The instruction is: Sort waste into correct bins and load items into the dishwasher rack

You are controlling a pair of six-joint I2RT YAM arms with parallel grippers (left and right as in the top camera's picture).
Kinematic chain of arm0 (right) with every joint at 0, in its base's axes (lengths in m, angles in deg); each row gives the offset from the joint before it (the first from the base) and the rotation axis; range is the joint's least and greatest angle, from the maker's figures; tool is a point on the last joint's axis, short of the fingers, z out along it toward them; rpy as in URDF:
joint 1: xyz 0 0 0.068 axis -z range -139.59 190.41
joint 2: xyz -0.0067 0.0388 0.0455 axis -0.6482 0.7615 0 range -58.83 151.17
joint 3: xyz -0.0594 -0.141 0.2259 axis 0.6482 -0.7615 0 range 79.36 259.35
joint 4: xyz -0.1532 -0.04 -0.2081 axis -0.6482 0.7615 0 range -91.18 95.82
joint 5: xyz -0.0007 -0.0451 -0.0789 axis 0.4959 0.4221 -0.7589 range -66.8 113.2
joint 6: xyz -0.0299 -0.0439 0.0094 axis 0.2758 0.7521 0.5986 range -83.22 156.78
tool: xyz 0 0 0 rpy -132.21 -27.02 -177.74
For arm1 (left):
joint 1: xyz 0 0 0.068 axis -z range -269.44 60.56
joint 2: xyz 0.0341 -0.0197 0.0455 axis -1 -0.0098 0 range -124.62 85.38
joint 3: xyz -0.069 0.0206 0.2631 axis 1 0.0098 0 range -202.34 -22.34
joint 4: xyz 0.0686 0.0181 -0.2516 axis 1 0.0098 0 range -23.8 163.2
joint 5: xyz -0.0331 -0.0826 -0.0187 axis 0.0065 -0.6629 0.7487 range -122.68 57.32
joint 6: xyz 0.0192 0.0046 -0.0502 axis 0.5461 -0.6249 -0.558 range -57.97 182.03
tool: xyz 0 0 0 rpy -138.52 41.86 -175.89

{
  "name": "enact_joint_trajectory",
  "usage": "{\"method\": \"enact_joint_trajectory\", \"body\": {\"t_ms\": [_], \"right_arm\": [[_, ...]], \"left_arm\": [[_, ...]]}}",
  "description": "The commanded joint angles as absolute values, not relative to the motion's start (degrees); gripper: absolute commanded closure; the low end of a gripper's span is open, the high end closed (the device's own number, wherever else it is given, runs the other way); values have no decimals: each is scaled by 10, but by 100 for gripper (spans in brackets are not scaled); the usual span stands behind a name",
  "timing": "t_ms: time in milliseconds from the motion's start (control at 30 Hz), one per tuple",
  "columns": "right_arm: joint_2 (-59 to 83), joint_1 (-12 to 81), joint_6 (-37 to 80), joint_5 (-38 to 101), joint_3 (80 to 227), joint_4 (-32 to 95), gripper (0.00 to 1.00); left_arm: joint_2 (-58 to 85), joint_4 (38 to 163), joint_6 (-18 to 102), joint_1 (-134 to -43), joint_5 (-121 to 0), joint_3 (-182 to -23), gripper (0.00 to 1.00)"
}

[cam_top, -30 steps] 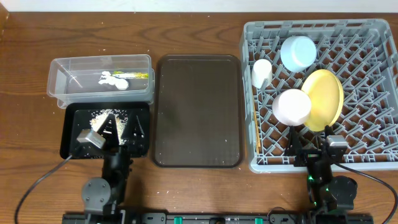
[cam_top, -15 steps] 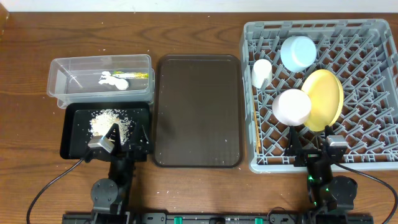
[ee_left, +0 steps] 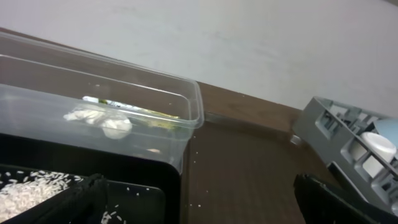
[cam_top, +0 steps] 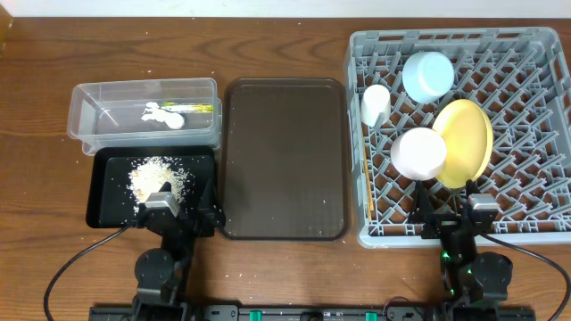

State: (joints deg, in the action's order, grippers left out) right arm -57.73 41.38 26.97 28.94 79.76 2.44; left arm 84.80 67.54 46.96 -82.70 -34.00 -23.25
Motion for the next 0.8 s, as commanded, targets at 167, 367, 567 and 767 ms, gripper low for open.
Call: {"method": "enact_joint_trajectory", "body": {"t_ms": [167, 367, 567, 767], "right_arm": [[-577, 419, 278, 288, 797, 27, 1], [-577, 419, 278, 288, 797, 27, 1], [-577, 419, 278, 288, 797, 27, 1], [-577, 419, 278, 288, 797, 27, 1]], "left_arm": [[853, 703, 487, -788, -330, -226, 2], [853, 703, 487, -698, -330, -226, 2], [853, 703, 487, -598, -330, -226, 2], [853, 703, 487, -586, -331, -226, 2]]}}
